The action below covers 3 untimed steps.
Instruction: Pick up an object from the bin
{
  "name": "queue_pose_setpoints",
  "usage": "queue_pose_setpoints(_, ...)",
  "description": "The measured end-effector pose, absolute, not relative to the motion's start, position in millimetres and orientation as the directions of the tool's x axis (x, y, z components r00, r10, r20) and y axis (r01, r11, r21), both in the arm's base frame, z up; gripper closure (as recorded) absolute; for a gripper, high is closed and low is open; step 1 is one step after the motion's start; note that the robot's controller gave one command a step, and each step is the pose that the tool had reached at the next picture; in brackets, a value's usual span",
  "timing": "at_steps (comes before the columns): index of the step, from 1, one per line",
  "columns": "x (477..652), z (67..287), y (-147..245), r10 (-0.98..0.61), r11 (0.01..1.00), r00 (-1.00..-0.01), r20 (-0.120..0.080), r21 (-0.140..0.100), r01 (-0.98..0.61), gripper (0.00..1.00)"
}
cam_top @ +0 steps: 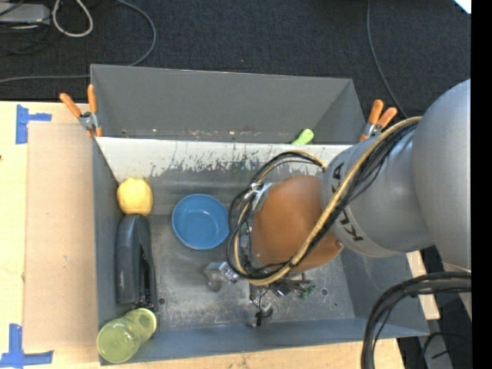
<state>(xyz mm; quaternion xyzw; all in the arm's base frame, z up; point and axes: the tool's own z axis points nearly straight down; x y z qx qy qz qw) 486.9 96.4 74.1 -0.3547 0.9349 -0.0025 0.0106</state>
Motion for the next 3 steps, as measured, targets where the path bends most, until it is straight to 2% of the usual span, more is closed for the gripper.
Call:
queue_pose_setpoints(1,479.9,73.7,99.3,-0.524,0.851,-0.851,-0.032,-0.015,-0.524,0.0)
queue_pose_setpoints(2,497.9,73.2,85.5,-0.675,0.738,-0.737,-0.03,-0.021,-0.675,1.0)
queue_pose_setpoints(3,497.9,73.2,85.5,-0.675,0.738,-0.737,-0.03,-0.021,-0.674,1.0)
